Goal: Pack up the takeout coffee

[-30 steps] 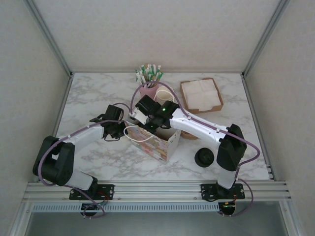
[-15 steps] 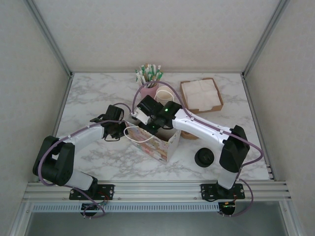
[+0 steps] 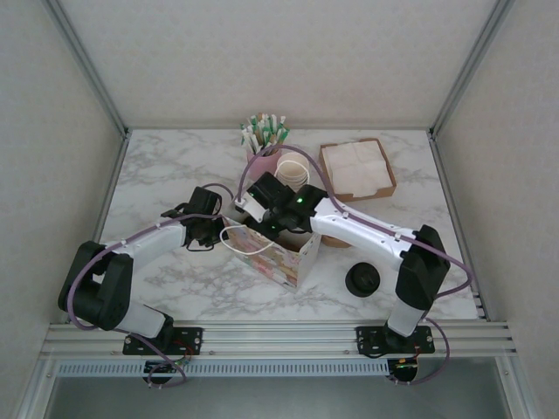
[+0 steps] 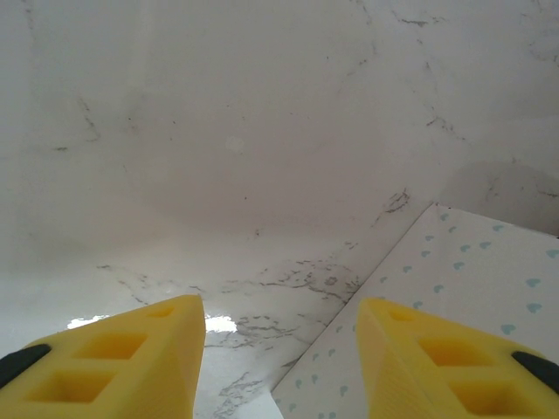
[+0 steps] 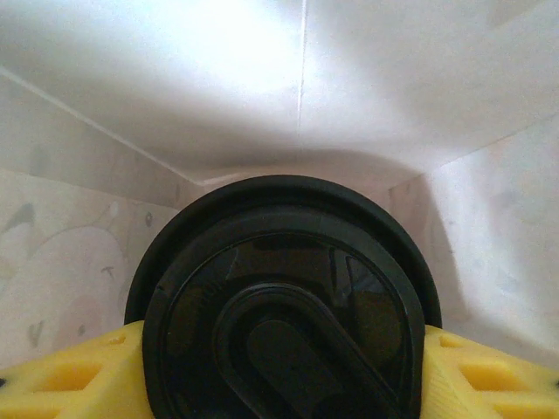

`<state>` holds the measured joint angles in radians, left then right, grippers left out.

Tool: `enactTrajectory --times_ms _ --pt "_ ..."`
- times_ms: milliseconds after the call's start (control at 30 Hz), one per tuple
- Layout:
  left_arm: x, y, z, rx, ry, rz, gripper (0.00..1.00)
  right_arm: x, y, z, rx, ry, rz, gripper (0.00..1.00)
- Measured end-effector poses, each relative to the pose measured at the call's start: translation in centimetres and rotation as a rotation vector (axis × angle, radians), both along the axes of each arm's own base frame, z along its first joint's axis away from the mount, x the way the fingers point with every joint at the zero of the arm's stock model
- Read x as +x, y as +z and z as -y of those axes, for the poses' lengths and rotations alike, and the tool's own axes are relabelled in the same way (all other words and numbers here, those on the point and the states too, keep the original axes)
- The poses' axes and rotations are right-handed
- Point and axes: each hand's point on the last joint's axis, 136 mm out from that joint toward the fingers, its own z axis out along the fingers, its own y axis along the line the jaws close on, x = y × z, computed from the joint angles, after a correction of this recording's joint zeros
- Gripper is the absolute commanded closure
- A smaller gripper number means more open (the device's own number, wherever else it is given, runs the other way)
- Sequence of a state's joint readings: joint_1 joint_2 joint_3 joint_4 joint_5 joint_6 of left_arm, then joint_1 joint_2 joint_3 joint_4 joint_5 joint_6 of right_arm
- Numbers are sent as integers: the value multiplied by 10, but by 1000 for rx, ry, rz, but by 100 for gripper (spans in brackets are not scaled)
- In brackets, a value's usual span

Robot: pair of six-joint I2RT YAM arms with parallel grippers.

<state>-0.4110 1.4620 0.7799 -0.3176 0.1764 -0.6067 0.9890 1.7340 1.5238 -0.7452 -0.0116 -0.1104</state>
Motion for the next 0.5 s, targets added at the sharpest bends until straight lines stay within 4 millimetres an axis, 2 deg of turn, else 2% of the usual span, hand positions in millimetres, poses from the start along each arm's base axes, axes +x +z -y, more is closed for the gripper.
enactTrajectory --times_ms 167,500 --pt "0 0 0 3 1 1 53 -1 -23 3 -66 -1 -37 51" --pt "0 0 1 6 -2 2 53 -3 -29 9 -104 0 -37 50"
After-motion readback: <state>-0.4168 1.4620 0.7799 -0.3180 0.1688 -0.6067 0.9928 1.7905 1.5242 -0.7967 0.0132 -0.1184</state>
